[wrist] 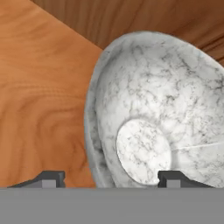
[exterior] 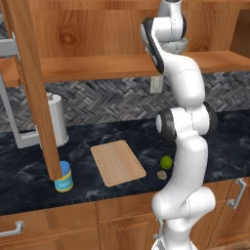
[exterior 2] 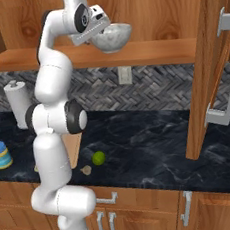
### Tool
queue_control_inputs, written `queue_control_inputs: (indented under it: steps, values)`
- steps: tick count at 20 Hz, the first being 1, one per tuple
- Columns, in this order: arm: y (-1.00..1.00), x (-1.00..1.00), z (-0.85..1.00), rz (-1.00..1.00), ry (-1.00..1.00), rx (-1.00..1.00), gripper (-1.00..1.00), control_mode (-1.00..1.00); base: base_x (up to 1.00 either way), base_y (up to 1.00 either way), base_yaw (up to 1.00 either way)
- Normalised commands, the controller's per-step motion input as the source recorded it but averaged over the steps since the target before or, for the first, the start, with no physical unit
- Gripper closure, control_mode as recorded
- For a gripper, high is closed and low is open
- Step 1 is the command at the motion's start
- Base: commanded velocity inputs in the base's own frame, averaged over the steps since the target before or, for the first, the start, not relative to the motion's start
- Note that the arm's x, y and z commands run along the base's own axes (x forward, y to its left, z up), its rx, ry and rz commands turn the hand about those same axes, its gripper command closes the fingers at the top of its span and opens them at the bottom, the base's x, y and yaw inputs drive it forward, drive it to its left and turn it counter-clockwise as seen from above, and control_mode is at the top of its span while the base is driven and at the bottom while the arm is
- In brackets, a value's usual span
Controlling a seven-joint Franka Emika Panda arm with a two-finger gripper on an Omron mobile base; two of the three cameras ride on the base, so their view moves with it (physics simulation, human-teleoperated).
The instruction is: Open the cabinet. Place the bowl and condiment on the counter. Then place the lime and garlic on the cutting board.
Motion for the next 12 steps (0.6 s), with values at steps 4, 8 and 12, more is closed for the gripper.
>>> queue_control_inputs:
  steps: [4,8,12]
  values:
    - [-0.34,-0.06,-0.17,0.0,0.07,0.0,1.0,-1.0,0.0,0.0,0.0]
    - [-0.31,-0.19,-0.1,0.0,0.02,0.0,1.0,-1.0,0.0,0.0,0.0]
    - [-0.19,-0.76,0.0,0.0,-0.02,0.0,1.0,-1.0,0.0,0.0,0.0]
